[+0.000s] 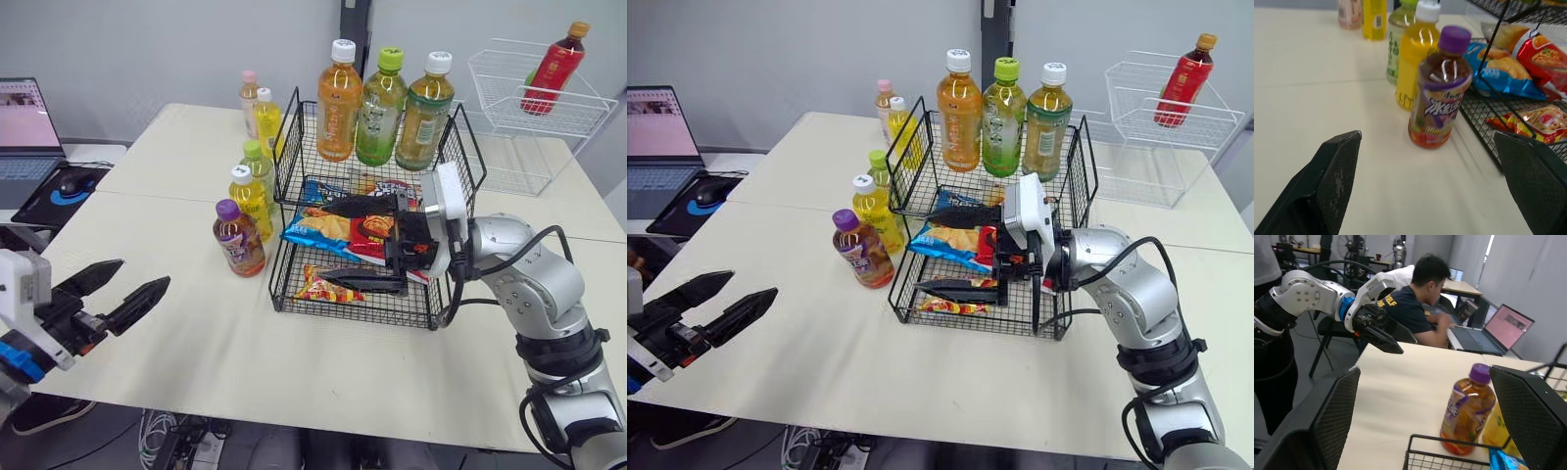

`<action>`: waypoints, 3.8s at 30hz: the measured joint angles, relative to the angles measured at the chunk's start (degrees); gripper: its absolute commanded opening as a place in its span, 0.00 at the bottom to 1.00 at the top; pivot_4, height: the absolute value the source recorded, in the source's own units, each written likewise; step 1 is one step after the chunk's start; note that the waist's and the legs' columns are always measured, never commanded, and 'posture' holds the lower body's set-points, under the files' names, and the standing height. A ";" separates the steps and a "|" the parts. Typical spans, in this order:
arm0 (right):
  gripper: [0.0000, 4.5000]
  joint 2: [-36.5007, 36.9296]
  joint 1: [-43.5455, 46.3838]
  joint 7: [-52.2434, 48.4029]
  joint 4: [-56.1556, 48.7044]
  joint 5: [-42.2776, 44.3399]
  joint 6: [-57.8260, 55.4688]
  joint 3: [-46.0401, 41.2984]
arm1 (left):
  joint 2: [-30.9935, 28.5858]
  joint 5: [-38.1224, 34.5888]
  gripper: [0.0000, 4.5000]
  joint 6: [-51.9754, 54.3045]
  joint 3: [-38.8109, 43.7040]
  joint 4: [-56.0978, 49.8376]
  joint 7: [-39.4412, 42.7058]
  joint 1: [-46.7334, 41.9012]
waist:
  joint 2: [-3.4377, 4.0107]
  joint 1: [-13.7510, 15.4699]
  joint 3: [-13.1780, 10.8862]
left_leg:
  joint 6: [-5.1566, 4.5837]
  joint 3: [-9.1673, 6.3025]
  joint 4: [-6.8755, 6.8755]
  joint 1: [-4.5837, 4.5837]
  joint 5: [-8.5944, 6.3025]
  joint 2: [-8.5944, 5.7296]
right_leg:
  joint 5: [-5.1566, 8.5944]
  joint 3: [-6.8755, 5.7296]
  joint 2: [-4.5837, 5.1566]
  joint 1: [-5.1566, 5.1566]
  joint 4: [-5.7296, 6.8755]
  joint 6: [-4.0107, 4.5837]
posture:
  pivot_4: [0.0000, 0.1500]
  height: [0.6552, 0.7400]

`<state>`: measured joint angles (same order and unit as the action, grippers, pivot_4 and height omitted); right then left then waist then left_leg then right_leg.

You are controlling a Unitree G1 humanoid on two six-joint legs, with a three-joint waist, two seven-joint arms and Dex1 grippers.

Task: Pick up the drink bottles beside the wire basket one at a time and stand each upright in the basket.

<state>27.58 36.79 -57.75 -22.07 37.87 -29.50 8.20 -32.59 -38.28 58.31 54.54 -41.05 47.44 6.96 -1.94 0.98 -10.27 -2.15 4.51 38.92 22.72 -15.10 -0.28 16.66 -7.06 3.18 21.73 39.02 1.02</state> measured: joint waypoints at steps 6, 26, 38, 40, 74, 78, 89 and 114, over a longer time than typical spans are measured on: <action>1.00 -0.75 -0.08 0.56 0.26 -1.17 0.46 -0.05 | 4.01 1.80 1.00 -4.40 -11.73 -1.16 -12.02 -5.93 | 0.12 0.24 0.07 | -0.21 0.01 -0.02 -0.02 0.06 0.00 | -0.15 0.00 -0.04 0.00 0.04 0.01 | 1.00 1.00; 1.00 0.44 -4.36 9.49 -5.71 -2.85 -0.16 -0.99 | 6.22 13.27 1.00 -17.09 -36.99 17.87 -25.48 -23.81 | 0.11 0.26 0.06 | -0.02 0.11 -0.14 0.18 0.16 0.00 | -0.16 0.00 -0.04 0.22 -0.01 -0.01 | 1.00 1.00; 1.00 0.62 -4.65 12.14 -6.97 -2.72 -0.40 -1.73 | 3.87 13.16 0.43 -18.45 -39.18 21.21 -24.16 -25.53 | 0.12 0.28 0.05 | -0.02 0.11 -0.17 0.23 0.16 0.01 | -0.15 0.01 -0.04 0.28 -0.03 -0.02 | 1.00 1.00; 1.00 0.62 -4.67 12.43 -7.01 -2.69 -0.48 -1.91 | 3.28 13.18 0.31 -18.49 -39.16 21.17 -24.14 -25.64 | 0.13 0.28 0.04 | -0.02 0.11 -0.18 0.22 0.16 0.01 | -0.15 0.01 -0.03 0.28 -0.03 -0.02 | 1.00 1.00; 1.00 -0.76 -8.60 26.04 -11.73 -6.21 0.54 -9.91 | -21.96 -6.83 0.30 -3.06 -44.93 62.00 11.60 -91.02 | -0.28 0.44 -0.71 | 0.01 0.13 -0.15 0.72 0.19 -0.05 | -0.06 -0.01 -0.05 0.68 -0.14 -0.17 | 1.00 1.00; 1.00 -0.32 -10.04 29.25 -14.20 -7.42 0.28 -11.67 | -14.60 -2.90 0.30 -6.79 -50.29 66.99 16.35 -95.27 | -0.23 0.22 -0.74 | 0.01 0.15 -0.14 0.72 0.19 -0.05 | -0.05 0.01 -0.05 0.70 -0.10 -0.18 | 1.00 1.00; 1.00 0.56 -20.88 39.32 -25.01 -11.69 -2.68 -14.08 | 8.13 11.89 0.30 -27.99 -58.89 85.33 22.21 -95.51 | -0.17 -0.09 -0.78 | 0.08 0.24 -0.10 1.15 0.25 -0.05 | -0.04 0.04 -0.07 1.23 0.04 -0.14 | 1.00 1.00; 1.00 -1.00 -24.65 45.83 -30.86 -14.36 -5.87 -13.67 | 20.17 20.71 1.00 -43.71 -51.87 103.95 25.34 -104.21 | -0.14 -0.18 -0.77 | 0.13 0.29 -0.06 1.28 0.31 -0.04 | -0.04 0.07 -0.12 1.42 0.12 -0.14 | 1.00 1.00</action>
<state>26.58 12.14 -11.92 -52.93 23.51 -35.38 -5.47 -12.41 -17.57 14.60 2.66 62.90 72.78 -97.25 -2.08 0.80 -11.05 -2.02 4.80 38.87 23.99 -14.79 -0.31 16.62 -6.98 3.07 23.15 39.15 0.88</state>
